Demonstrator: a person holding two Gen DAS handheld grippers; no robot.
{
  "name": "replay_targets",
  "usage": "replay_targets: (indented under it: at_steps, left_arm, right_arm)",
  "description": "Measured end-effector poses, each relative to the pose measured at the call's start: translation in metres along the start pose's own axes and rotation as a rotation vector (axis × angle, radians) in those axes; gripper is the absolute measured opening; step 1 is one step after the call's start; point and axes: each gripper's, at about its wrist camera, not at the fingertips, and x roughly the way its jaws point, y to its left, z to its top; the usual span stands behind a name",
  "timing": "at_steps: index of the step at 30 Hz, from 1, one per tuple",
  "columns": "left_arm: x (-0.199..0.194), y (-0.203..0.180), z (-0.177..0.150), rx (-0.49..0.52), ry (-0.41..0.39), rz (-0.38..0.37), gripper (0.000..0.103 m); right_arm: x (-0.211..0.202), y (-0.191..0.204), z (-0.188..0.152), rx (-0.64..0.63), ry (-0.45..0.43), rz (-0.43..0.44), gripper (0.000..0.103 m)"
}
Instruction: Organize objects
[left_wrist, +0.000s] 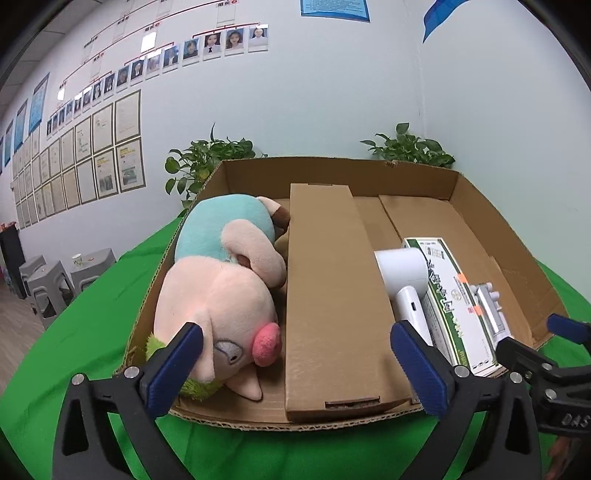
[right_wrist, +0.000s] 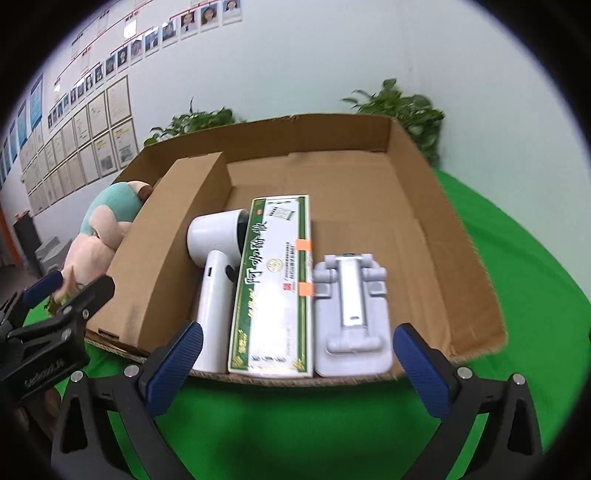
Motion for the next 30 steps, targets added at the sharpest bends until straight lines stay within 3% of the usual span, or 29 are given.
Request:
replay_targets:
  at_steps: [15,25,30]
  left_arm:
    - [0.021,0.003,-0.006,-0.033,0.054,0.039,0.103]
    - [-0.001,-0.015,-0.009,0.032,-0.067,0.015,0.103]
    - [0.012,-0.020,-0.006,0.036,-0.002,0.029,0.103]
  right_arm:
    - [0.015,0.014,-0.010,-0.064,-0.026,-0.079,0.103]
    - [0.013,0.013,-0.012,-0.062,-0.040,-0.076,0.103]
    - [0.013,0.013,-0.012,-0.069,-0.036,-0.086,0.103]
